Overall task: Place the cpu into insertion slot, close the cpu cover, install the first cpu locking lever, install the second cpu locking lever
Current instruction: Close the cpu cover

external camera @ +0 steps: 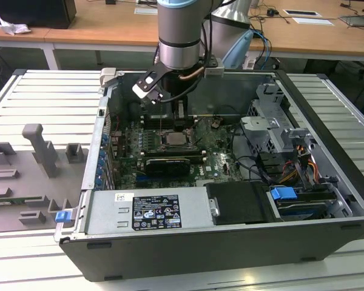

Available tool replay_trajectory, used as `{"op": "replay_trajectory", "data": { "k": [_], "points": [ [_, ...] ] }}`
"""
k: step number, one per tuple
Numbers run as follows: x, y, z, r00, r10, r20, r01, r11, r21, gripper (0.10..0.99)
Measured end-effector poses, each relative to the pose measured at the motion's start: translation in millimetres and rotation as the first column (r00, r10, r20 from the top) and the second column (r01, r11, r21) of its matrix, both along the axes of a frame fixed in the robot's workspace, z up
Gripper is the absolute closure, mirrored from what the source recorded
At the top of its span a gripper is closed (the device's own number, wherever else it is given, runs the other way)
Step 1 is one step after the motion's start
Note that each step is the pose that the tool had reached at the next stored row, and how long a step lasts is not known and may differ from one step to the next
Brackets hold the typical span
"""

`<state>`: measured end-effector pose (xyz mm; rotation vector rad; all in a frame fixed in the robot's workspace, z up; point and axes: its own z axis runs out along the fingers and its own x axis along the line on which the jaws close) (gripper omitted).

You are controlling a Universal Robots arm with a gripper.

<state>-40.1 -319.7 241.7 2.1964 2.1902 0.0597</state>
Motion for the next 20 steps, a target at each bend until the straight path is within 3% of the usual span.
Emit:
{"op": "replay_trajectory", "data": {
  "k": [9, 17, 20],
  "points": [
    [1.2, 0.0, 6.6, 1.0, 0.0, 0.0, 0.0, 1.0, -0.002, 0.98],
    [1.6, 0.0, 31.1, 1.0, 0.0, 0.0, 0.0, 0.9999, -0.011, 0.98],
    [1.6, -0.4, 33.4, 1.0, 0.0, 0.0001, 0.0, 0.9999, -0.011, 0.98]
  ]
}}
